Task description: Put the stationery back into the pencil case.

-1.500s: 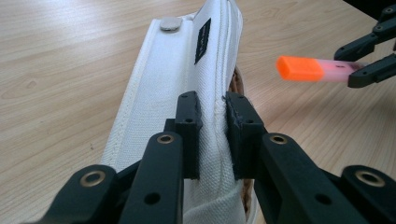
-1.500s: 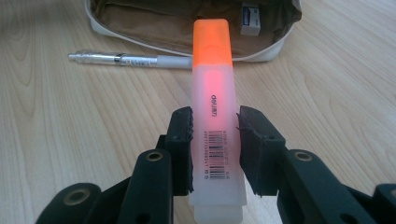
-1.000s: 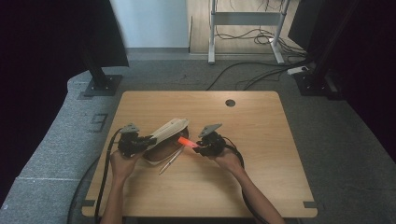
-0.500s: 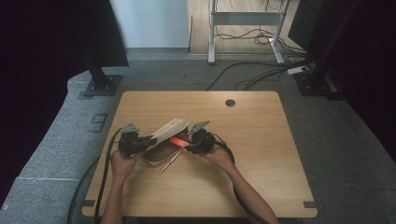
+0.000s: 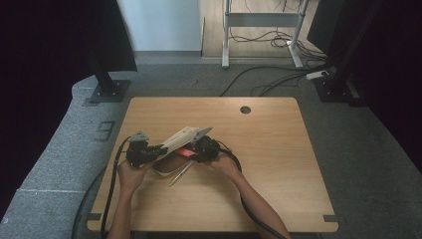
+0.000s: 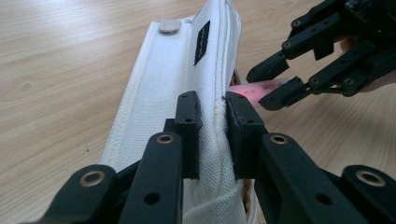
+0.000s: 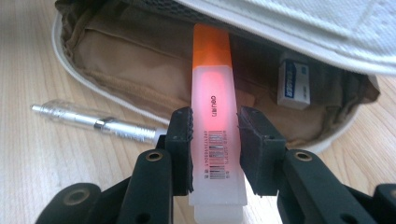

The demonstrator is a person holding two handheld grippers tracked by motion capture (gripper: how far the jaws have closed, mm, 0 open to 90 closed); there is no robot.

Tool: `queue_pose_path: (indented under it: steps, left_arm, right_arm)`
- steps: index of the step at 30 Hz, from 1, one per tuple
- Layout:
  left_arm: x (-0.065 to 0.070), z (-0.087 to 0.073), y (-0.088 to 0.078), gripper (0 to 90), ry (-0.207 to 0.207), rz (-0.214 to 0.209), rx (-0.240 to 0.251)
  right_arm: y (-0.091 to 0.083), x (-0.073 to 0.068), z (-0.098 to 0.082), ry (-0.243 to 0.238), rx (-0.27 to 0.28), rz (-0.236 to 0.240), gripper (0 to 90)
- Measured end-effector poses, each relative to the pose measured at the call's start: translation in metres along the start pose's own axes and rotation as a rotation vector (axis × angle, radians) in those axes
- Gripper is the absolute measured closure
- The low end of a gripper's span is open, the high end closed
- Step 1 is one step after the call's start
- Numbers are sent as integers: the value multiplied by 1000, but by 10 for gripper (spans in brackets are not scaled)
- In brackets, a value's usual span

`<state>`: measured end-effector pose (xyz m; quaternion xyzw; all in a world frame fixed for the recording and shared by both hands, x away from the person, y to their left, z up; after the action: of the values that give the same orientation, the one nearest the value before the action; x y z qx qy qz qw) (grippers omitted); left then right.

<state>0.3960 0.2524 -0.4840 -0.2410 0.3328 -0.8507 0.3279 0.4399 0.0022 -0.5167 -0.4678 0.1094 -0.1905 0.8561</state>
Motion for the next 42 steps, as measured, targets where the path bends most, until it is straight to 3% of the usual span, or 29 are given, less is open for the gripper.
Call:
queue_pose_path:
  steps: [23, 30, 35, 42]
  left_arm:
    - [-1, 0, 0, 762, -2, -6, -3]
    - [-1, -1, 0, 762, -7, -11, -3]
    - [-2, -1, 0, 762, -10, -14, -3]
    - [-3, -1, 0, 762, -11, -16, -4]
  right_arm:
    - [31, -3, 31, -29, -4, 1, 649]
    - [32, 0, 31, -34, -16, -10, 624]
    - [30, 2, 28, -36, -31, -45, 554]
    - [21, 8, 18, -32, -43, -81, 533]
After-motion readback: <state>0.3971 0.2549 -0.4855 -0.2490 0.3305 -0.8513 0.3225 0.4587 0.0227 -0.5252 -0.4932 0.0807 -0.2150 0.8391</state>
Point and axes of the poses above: each handheld gripper's, and its own axes: y roughly forward along the jaws, z roughly out of its top, x roughly to its right, the point moved 1 cm from there along y, roughly forward along the jaws, and after that the axes turned 10 degrees about -x, right-handed, at the moved point
